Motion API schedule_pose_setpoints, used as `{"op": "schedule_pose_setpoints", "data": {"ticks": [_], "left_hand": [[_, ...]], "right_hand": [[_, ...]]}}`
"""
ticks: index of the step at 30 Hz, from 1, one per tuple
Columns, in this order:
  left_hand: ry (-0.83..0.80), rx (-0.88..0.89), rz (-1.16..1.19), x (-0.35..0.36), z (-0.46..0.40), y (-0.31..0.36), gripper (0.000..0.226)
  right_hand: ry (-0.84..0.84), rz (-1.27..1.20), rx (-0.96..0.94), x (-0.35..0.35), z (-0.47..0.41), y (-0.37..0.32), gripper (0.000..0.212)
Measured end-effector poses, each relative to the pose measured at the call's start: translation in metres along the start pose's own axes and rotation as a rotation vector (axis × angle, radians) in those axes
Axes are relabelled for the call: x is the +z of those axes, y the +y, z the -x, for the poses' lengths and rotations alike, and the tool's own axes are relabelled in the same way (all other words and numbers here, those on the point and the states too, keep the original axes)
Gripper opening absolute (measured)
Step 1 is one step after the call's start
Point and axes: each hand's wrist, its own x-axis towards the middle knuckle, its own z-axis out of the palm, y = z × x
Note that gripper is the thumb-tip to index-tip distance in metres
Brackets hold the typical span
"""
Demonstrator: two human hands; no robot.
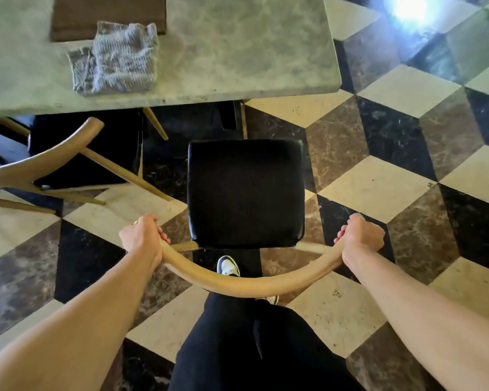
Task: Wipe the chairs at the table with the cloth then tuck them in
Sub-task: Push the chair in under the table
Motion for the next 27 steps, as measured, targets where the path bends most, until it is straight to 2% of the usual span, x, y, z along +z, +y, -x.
{"op": "schedule_pose_setpoints", "data": {"ticks": [6, 10, 14, 22, 27], "left_hand": [[-0.023, -0.002, 0.085, 0.025, -0.009, 0.046, 0.006], [-0.029, 0.003, 0.129, 0.048, -0.025, 0.082, 0.007], [-0.031, -0.032, 0.194, 0.073, -0.041, 0.113, 0.015], [0.017, -0.030, 0.195, 0.108, -0.050, 0.151, 0.013], [0.020, -0.049, 0.229, 0.122, -0.051, 0.164, 0.027]], "right_hand": [[-0.058, 0.011, -0.080, 0.033, 0.003, -0.061, 0.026], [-0.035, 0.002, -0.098, 0.063, 0.006, -0.100, 0.029], [-0.008, -0.033, -0.115, 0.093, 0.006, -0.134, 0.022], [-0.041, -0.100, -0.068, 0.130, -0.010, -0.173, 0.012], [-0.056, -0.131, -0.056, 0.145, -0.021, -0.188, 0.013]]}}
